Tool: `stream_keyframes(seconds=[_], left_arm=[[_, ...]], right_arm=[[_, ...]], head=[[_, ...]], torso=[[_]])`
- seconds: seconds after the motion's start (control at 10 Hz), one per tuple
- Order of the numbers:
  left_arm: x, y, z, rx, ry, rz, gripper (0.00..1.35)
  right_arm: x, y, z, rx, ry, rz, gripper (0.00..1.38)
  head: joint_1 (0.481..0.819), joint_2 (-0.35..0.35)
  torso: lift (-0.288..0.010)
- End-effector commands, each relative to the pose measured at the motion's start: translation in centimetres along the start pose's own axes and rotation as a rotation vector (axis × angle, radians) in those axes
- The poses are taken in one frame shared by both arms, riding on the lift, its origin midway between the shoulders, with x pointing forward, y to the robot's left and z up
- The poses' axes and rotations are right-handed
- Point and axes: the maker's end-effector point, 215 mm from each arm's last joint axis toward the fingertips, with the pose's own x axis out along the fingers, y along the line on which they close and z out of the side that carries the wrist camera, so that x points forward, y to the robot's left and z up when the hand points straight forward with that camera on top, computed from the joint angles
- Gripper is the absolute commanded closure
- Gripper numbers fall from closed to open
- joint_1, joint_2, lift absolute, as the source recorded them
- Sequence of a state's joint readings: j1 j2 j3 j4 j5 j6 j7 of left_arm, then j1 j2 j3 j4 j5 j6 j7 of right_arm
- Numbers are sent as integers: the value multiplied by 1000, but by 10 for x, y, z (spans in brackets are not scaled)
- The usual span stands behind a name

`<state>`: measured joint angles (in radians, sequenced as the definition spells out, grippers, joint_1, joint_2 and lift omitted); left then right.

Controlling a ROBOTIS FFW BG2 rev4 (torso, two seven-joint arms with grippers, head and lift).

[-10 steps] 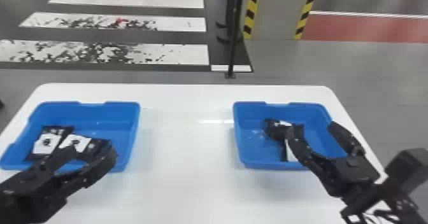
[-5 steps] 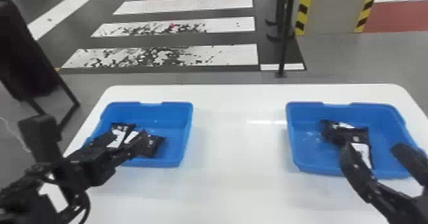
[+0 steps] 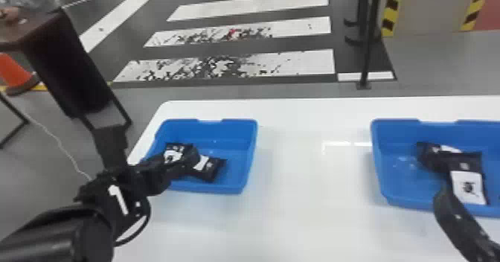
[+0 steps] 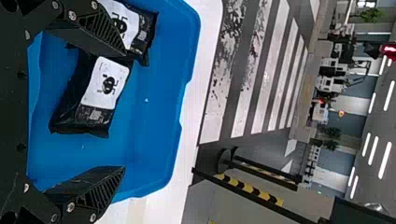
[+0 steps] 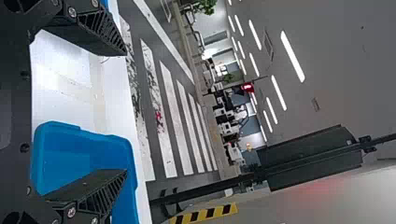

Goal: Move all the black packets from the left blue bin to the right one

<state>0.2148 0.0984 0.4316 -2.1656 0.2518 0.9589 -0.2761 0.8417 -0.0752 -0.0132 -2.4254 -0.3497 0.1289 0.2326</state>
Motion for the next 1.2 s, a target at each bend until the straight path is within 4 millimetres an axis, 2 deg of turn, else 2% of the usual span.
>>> stream_keyframes(seconds=[0.0,0.3,0.4,0.5,0.7,0.8,0.9,1.0,1.1], left_arm=[[18,14,-16,-27,64,28,179],[54,17,-31,-57,147,19,197],[61,18,-30,-62,152,25,205],[68,18,-36,-67,179,31,206],[92,11,-48,-86,246,15,251],[101,0,-56,-88,281,-11,403],[107,-8,-65,-109,304,-34,711],[110,-9,-69,-116,311,-37,889],[112,-8,-70,-102,309,-27,1144]], right_arm=[[0,0,-4,13,10,1,136],[1,0,-12,26,27,3,136],[1,0,-14,32,31,5,137],[1,0,-16,41,36,5,136],[1,0,-19,50,41,5,136],[2,0,-19,52,40,7,136],[2,0,-19,54,40,8,137],[2,0,-22,61,46,9,144],[2,0,-23,68,49,9,145]], head=[[695,276],[695,290],[695,288],[695,283],[695,278],[695,271],[695,257],[695,248],[695,236]], torso=[[-140],[-140],[-140],[-140],[-140],[-140],[-140],[-140],[-140]])
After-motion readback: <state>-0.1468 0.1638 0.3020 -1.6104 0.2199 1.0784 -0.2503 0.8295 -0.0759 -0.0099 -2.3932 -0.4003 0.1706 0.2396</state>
